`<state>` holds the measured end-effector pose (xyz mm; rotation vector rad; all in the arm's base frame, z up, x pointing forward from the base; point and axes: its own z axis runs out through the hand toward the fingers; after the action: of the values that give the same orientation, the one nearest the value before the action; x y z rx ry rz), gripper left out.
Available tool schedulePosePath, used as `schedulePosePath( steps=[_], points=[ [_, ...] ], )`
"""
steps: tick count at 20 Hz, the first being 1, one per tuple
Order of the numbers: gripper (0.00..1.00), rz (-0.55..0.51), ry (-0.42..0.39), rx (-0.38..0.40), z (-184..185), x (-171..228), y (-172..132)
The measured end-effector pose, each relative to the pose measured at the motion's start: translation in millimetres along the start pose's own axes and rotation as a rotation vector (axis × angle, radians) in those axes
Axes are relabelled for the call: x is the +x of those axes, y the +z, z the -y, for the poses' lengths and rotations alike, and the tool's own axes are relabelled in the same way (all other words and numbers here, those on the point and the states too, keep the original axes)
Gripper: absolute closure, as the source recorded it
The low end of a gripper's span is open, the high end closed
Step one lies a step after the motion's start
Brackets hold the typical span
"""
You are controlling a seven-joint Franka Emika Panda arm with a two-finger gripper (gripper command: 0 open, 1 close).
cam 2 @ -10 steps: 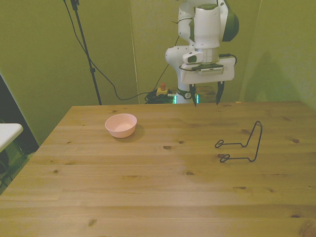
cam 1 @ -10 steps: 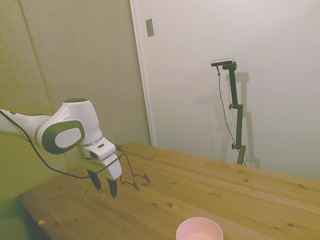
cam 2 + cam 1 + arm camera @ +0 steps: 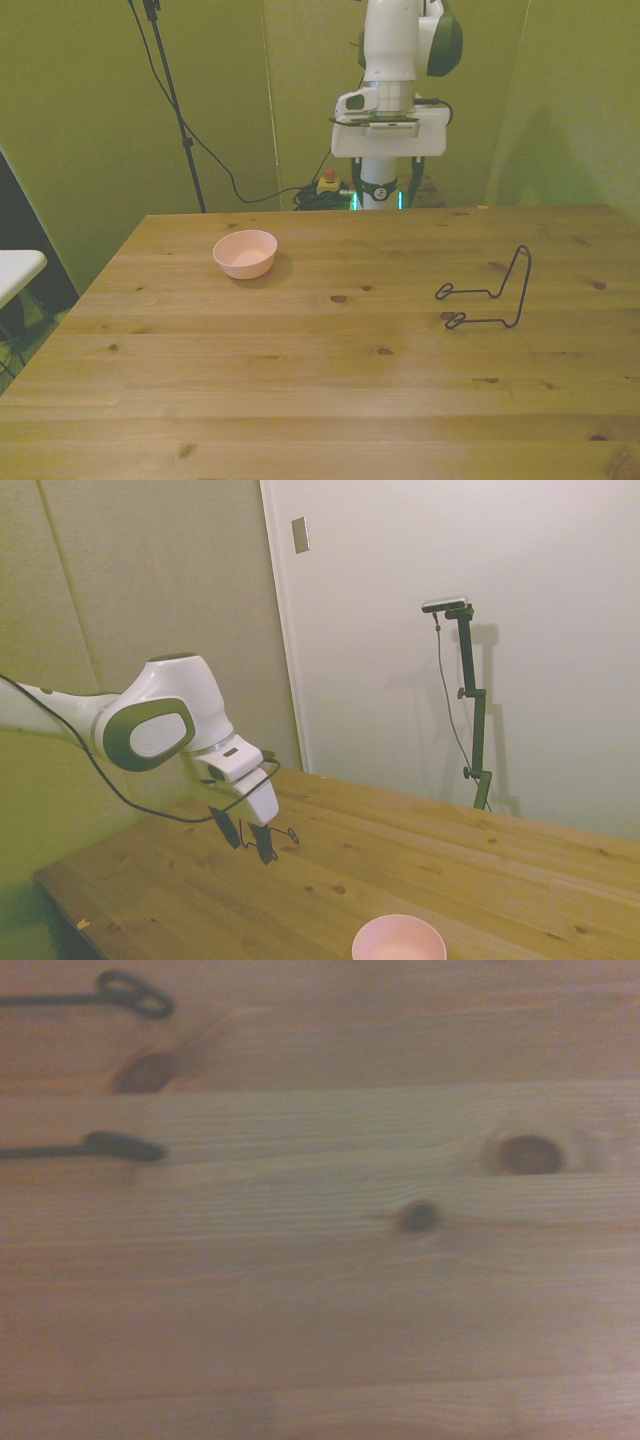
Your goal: Load the bowl
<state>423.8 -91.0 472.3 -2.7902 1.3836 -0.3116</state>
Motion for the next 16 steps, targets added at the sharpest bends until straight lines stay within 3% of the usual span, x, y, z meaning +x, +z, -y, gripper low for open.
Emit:
schedulePosePath(
  steps=[9,16],
  points=[
    [0.0,-0.035,0.116,-0.1,-79.0,75.1,43.1],
    [0.0,-0.059,0.15,-0.12,-85.8,115.5,96.5]
  ],
)
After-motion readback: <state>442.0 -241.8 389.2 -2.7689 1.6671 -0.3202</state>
